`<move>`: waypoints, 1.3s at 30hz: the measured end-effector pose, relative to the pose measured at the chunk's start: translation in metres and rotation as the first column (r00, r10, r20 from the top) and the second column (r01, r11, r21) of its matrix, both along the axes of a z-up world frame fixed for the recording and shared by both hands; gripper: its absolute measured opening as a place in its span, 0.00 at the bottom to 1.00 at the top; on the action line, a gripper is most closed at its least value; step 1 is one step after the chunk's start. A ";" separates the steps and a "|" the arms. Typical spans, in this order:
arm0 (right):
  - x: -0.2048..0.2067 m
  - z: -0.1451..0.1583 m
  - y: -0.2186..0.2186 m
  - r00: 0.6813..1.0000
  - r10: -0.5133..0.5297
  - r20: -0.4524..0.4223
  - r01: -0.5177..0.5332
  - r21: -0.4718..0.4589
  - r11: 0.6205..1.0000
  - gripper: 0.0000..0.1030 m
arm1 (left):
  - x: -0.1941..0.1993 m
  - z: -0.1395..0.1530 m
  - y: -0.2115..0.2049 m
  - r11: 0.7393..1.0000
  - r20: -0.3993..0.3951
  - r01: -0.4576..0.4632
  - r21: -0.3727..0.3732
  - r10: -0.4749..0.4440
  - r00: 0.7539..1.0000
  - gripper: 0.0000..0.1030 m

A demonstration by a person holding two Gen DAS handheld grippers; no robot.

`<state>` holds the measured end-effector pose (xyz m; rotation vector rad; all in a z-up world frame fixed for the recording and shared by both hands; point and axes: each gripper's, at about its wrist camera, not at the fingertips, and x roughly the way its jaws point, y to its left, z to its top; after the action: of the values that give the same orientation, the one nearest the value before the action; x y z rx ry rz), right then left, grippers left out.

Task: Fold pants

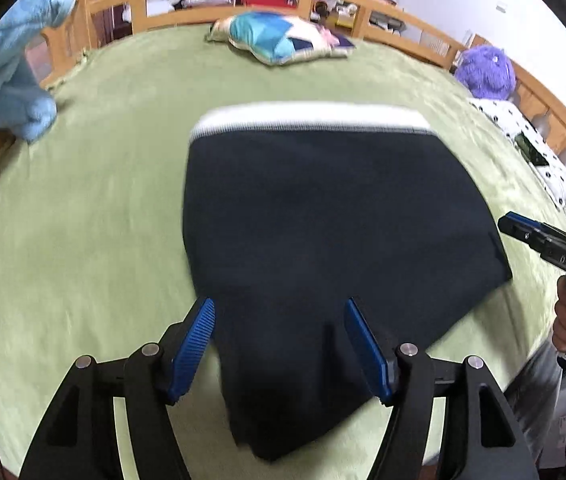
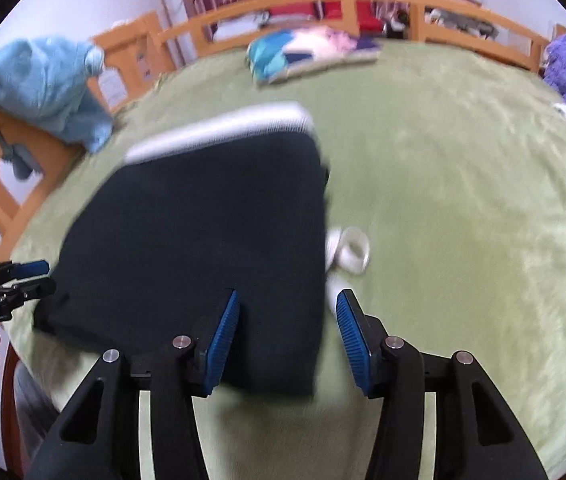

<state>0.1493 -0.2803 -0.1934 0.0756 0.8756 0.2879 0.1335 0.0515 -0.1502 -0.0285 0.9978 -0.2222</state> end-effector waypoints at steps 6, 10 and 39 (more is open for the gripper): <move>0.106 -0.007 0.008 0.998 -0.017 -0.057 0.021 0.082 0.996 0.55 | 0.059 0.013 0.009 0.999 0.037 -0.037 0.002 0.037 0.999 0.63; 0.140 -0.023 0.018 0.997 0.040 -0.067 -0.032 0.116 0.993 0.25 | 0.082 0.008 0.015 0.998 0.034 -0.064 -0.021 0.064 0.997 0.63; -0.018 -0.040 0.019 0.997 -0.024 -0.075 0.020 -0.061 0.998 0.40 | -0.062 -0.042 -0.020 0.994 -0.048 -0.025 0.105 0.030 0.998 0.70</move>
<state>0.1314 -0.2609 -0.2337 0.0408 0.9578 0.2393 0.0713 0.0314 -0.1924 0.0475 1.0569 -0.1449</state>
